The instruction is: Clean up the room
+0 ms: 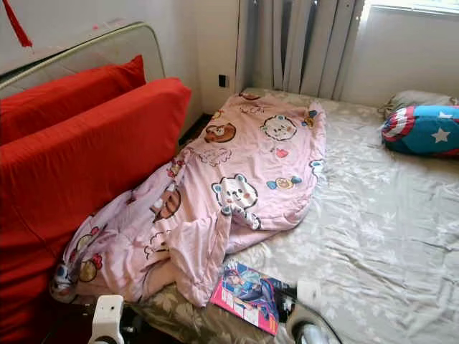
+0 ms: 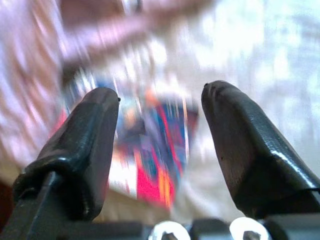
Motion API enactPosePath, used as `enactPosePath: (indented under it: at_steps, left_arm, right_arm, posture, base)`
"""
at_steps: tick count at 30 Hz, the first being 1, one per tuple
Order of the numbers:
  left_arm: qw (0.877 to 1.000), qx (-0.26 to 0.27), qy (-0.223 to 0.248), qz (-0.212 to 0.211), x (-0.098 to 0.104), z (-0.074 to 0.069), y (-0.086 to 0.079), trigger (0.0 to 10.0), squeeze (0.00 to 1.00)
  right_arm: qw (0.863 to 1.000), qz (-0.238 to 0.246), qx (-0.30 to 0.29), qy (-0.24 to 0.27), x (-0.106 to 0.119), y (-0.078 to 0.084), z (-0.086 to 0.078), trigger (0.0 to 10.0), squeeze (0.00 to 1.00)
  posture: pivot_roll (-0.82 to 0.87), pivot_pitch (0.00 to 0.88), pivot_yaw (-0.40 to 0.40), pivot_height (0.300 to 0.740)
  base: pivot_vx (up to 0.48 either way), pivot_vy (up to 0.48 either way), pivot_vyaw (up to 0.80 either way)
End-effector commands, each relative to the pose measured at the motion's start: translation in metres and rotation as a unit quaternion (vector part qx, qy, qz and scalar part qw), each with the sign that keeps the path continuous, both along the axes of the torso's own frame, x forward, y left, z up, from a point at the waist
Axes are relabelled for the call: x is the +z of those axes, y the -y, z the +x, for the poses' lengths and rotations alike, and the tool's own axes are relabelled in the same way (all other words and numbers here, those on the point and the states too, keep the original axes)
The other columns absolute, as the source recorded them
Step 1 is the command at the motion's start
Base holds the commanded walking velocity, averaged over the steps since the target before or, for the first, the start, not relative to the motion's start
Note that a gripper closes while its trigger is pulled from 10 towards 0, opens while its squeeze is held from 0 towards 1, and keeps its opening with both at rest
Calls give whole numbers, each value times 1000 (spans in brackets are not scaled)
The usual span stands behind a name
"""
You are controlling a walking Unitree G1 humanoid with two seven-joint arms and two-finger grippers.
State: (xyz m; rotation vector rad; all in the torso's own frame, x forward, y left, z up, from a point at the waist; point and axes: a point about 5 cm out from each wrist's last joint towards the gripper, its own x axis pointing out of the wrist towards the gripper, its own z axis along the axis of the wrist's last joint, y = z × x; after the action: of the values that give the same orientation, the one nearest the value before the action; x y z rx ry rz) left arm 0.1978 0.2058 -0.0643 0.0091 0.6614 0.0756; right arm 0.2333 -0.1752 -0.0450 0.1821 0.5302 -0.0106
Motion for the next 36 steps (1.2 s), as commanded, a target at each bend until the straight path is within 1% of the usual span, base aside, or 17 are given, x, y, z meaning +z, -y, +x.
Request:
enactPosePath:
  at_steps: [1, 2, 4, 6, 8, 11, 12, 14, 16, 18, 20, 25, 26, 27, 29, 34, 36]
  left_arm:
    - [992, -4, 127, 19, 43, 54, -3, 10000, 0]
    - [980, -7, 200, 20, 73, 82, -2, 10000, 0]
    - [978, -7, 208, 19, 76, 83, -1, 10000, 0]
    - [971, -15, 238, 26, 83, 83, 0, 10000, 0]
    - [964, -11, 264, 19, 86, 76, -2, 10000, 0]
    - [960, -14, 278, 22, 89, 70, -5, 10000, 0]
    - [958, -17, 286, 24, 90, 66, -6, 10000, 0]
    - [957, -22, 289, 27, 91, 62, -7, 10000, 0]
    - [957, -20, 288, 27, 91, 60, -8, 10000, 0]
    - [958, -18, 285, 28, 90, 60, -9, 10000, 0]
    - [959, -16, 281, 28, 90, 61, -10, 10000, 0]
    - [959, -18, 282, 21, 92, 65, -4, 10000, 0]
    - [959, -20, 284, 20, 94, 66, -2, 10000, 0]
    - [959, -20, 284, 20, 94, 66, -2, 10000, 0]
    - [959, -19, 283, 21, 94, 67, -2, 10000, 0]
    - [959, -15, 284, 23, 98, 65, -5, 10000, 0]
    - [959, -13, 283, 22, 99, 65, -6, 10000, 0]
  right_arm:
    - [999, 3, -3, 51, 15, 1, 15, 10000, 0]
    - [997, 1, -2, 75, 22, 1, 22, 10000, 0]
    - [997, 1, -2, 80, 24, 1, 23, 10000, 0]
    - [995, 1, -2, 99, 27, 1, 23, 10000, 0]
    - [993, -3, -5, 116, 27, 3, 17, 10000, 0]
    - [992, -6, -7, 123, 26, 4, 12, 10000, 0]
    - [992, -11, -2, 126, 24, 5, 6, 10000, 0]
    - [992, -17, 1, 125, 22, 6, 1, 10000, 0]
    - [992, -19, -2, 122, 22, 7, 1, 10000, 0]
    - [993, -22, -5, 119, 22, 8, 1, 10000, 0]
    - [994, -25, -1, 104, 21, 7, 4, 10000, 0]
    - [994, -22, 22, 106, 24, 0, 10, 10000, 0]
    - [993, -25, 31, 112, 25, -1, 10, 10000, 0]
    - [993, -25, 31, 112, 25, -1, 10, 10000, 0]
    - [992, -28, 38, 118, 26, -3, 10, 10000, 0]
    - [993, -27, 36, 109, 22, -5, 6, 10000, 0]
    - [994, -29, 41, 95, 19, -9, 5, 10000, 0]
  posture:
    - [-18, 0, 12, 740]
    - [-19, 0, 11, 740]
    - [-19, 0, 9, 740]
    - [-17, 0, 4, 740]
    - [-18, 0, 0, 740]
    - [-17, 0, -2, 740]
    - [-14, 0, -6, 740]
    - [-15, 0, -6, 740]
    - [-17, 0, -5, 740]
    - [-17, 0, -5, 740]
    - [-21, 0, -5, 740]
    - [-18, 0, -17, 715]
    - [-18, 0, -19, 702]
    - [-18, 0, -19, 698]
    - [-16, 0, -21, 698]
    - [-5, 0, -22, 698]
    - [-4, 0, -22, 698]
  base:
    - [0, 0, 0]
    - [0, 0, 0]
    - [0, 0, 0]
    - [0, 0, 0]
    - [0, 0, 0]
    - [0, 0, 0]
    - [0, 0, 0]
    - [0, 0, 0]
    - [0, 0, 0]
    - [0, 0, 0]
    - [0, 0, 0]
    - [0, 0, 0]
    - [0, 0, 0]
    - [0, 0, 0]
    - [0, 0, 0]
    - [0, 0, 0]
    - [0, 0, 0]
